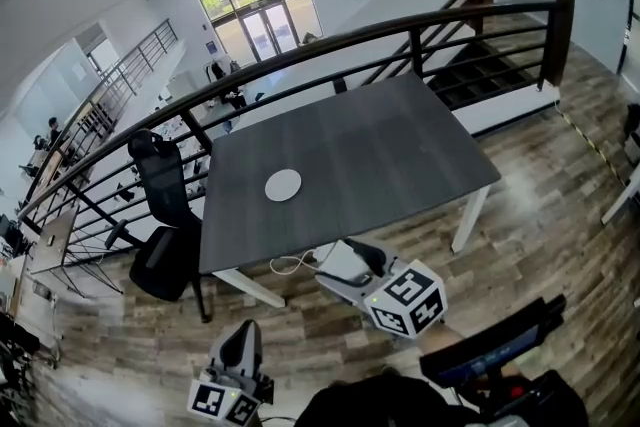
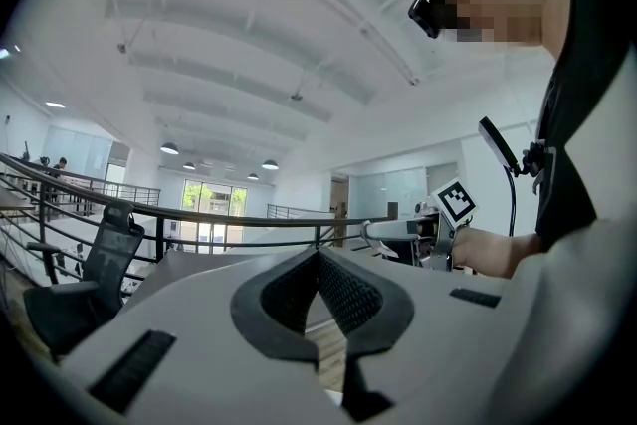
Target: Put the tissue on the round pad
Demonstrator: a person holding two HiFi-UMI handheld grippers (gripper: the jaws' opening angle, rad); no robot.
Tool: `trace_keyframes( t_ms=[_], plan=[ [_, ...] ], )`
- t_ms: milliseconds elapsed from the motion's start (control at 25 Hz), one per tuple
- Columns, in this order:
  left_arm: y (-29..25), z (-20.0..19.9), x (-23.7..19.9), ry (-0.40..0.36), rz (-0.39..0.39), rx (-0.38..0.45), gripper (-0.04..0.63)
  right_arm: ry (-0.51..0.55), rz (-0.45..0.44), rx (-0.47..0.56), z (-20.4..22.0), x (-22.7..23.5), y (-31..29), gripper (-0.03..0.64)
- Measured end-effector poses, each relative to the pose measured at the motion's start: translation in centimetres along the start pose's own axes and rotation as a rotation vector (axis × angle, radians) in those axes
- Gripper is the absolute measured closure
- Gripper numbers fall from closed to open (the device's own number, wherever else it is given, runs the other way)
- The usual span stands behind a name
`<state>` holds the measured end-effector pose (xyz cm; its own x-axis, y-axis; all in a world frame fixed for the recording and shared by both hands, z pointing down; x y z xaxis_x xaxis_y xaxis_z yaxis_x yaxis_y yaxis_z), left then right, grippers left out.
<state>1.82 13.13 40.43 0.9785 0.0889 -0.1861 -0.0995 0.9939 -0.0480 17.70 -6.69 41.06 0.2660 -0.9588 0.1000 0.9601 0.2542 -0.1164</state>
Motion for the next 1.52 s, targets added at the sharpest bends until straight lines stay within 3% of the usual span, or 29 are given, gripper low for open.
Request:
trace_keyframes(
  t_ms=[320, 1200, 1520],
  plan=[
    [-2.4, -0.3, -3.6, 0.027, -0.011, 0.003, 0.592, 0.039, 0.027, -0.028, 0.2, 1.7, -2.9, 0.281],
    [-11.1, -3.2, -19.1, 0.06, 0.165, -0.017, 0.592, 0.04, 0.158, -0.061, -2.3, 4.4, -16.6, 0.281],
    [-12.0, -4.0, -24.6, 0.073, 0.216, -0.017, 0.592, 0.027, 0.22, -0.064, -2.9, 4.0, -21.1, 0.281]
  ],
)
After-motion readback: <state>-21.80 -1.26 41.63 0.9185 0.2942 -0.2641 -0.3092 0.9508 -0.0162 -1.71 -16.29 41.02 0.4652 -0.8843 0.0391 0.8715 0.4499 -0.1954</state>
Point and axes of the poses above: the fingertips, and each gripper's own axes: y backward along the fingers, x to its right, z out of its underside, the point moved 6 cm from there along y, backward along the fingers, and after that the axes turned 6 degrees about y, right-handed, at the moved point
